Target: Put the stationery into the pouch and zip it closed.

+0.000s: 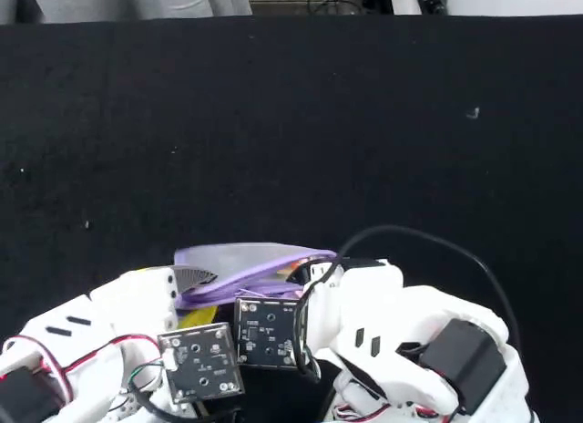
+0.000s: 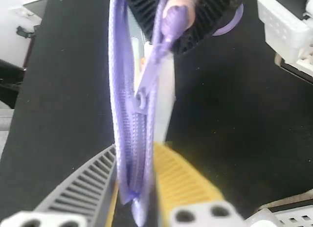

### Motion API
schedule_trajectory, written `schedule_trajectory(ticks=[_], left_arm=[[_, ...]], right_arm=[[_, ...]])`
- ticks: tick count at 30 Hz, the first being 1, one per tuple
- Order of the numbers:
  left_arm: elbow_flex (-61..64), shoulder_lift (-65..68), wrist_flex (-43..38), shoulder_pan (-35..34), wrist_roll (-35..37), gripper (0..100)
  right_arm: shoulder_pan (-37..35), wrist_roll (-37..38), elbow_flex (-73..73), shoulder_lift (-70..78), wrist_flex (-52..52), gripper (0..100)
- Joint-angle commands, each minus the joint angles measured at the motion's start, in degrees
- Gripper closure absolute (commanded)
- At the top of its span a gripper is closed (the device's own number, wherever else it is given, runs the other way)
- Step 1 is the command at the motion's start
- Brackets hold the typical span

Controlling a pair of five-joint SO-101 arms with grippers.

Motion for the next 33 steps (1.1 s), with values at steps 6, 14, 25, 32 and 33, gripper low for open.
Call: schedule_trajectory(ticks=[6, 14, 25, 32, 33], left_arm=[[-0.3, 1.1, -6.7, -0.2, 11.3, 97], [4.8, -0.9, -7.0, 0.0, 16.1, 97], [22.2, -23.8, -10.5, -0.6, 17.6, 97], [24.0, -22.6, -13.2, -5.7, 17.6, 97], [24.6, -22.8, -13.5, -6.1, 17.6, 97]], right_arm=[[1.0, -8.5, -7.9, -0.7, -1.0, 98.8], [1.1, -14.7, -15.3, -0.4, -0.8, 98.8], [15.0, -18.7, -21.3, 2.6, 0.5, 98.8], [19.7, -20.2, -21.2, 4.4, 1.5, 98.8], [19.7, -20.6, -21.1, 4.6, 1.5, 98.8]])
